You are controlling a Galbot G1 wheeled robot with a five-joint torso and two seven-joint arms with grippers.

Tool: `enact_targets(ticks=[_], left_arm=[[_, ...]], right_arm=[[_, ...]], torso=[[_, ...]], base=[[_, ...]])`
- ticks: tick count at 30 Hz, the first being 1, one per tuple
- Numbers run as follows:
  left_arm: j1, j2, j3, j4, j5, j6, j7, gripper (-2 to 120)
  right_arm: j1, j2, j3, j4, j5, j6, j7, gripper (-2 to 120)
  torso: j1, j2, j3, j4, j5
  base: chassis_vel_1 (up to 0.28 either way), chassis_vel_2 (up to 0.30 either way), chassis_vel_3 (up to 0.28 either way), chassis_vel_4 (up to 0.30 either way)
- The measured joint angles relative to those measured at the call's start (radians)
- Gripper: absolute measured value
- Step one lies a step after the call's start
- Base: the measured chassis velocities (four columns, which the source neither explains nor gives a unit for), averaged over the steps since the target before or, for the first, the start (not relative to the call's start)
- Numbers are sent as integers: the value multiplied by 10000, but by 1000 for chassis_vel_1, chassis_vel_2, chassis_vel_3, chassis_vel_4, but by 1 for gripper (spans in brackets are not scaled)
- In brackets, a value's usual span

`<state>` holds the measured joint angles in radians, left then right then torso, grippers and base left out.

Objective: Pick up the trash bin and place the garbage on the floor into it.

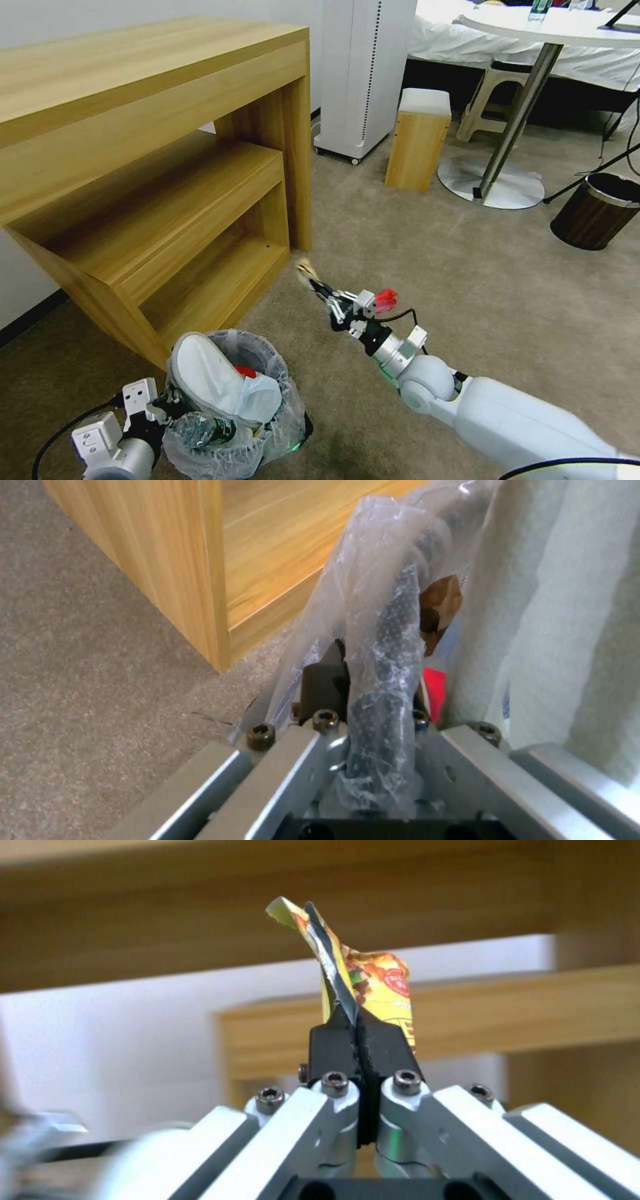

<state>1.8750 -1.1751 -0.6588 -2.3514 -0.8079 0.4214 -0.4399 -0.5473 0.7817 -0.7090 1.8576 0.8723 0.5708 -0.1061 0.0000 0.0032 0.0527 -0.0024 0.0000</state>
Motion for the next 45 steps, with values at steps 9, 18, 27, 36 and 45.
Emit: enact_targets(ticks=[9,18,27,36,45], left_arm=[[99,-137,-48,-253,36,24,-14,1],[244,-179,-62,-497,82,33,-8,1],[321,-197,-82,-616,87,39,-5,1],[391,-246,-63,-679,151,24,35,1],[382,-271,-58,-622,169,-8,51,1]], right_arm=[[986,443,-2039,148,439,22,-155,0],[955,751,-2767,-498,744,6,-185,0],[515,875,-2910,-924,458,23,-2,0],[339,1084,-3021,-1427,141,-111,294,10],[302,1079,-2924,-1328,120,-162,265,44]], torso=[[0,0,0,2,0],[0,-1,0,1,0],[0,0,0,0,0],[0,0,0,1,0],[0,0,0,1,0]], base=[[0,0,0,0],[0,0,0,0],[0,0,0,0],[0,0,0,0],[0,0,0,0]])
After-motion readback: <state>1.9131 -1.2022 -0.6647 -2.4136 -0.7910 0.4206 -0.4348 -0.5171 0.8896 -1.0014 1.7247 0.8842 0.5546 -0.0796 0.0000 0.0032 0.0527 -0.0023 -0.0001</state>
